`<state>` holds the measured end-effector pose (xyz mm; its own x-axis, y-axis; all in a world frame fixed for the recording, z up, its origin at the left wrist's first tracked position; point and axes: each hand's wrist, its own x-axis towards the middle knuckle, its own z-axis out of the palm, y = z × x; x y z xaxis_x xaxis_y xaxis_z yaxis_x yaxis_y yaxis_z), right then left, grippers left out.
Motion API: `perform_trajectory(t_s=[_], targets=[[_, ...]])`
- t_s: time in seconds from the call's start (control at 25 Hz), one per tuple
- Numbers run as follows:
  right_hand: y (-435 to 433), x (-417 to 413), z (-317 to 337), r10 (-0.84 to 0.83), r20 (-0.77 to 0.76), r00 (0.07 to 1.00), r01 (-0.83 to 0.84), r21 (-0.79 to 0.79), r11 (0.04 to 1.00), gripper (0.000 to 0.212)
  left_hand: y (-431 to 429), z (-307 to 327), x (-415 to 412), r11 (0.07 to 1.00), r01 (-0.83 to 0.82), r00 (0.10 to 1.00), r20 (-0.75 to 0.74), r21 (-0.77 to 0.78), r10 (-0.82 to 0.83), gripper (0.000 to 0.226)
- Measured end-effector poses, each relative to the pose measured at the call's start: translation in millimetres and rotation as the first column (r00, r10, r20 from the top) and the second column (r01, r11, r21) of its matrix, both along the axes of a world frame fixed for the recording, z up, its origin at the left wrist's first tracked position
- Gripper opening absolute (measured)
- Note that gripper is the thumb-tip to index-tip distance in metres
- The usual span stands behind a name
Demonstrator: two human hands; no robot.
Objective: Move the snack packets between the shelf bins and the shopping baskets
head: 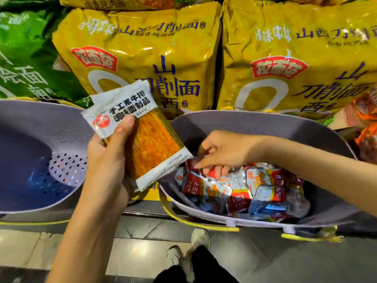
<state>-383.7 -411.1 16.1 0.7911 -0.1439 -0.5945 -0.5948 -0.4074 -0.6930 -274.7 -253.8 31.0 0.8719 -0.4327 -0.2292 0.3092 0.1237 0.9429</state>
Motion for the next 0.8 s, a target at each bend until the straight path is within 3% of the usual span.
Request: perform_trajectory(t_s=[0.12, 0.2, 0.44, 0.56, 0.8], targets=[[16, 11, -32, 0.252, -0.108, 0.962, -0.265, -0.133, 0.955, 0.042, -1, 0, 0, 0.999, 0.001, 1.0, -0.002, 0.042, -0.001, 0.01], [26, 15, -45, 0.319, -0.124, 0.94, -0.333, -0.113, 0.936, 0.038, -1, -1, -1, 0.999, 0.005, 1.0, 0.002, 0.05, -0.005, 0.01], [23, 13, -52, 0.206, -0.169, 0.964, -0.153, 0.28, 0.948, 0.01, 0, -3, 0, 0.998, 0.018, 1.0, 0.013, 0.066, -0.019, 0.018], [23, 13, -56, 0.191, -0.146, 0.971, -0.144, 0.284, 0.948, 0.034, 0, -4, -1, 0.998, 0.02, 1.0, 0.011, 0.062, -0.02, 0.019], [23, 9, -60, 0.138, -0.184, 0.973, -0.062, 0.366, 0.928, 0.043, 0, -2, -2, 0.998, 0.035, 0.999, 0.011, 0.055, -0.036, 0.026]])
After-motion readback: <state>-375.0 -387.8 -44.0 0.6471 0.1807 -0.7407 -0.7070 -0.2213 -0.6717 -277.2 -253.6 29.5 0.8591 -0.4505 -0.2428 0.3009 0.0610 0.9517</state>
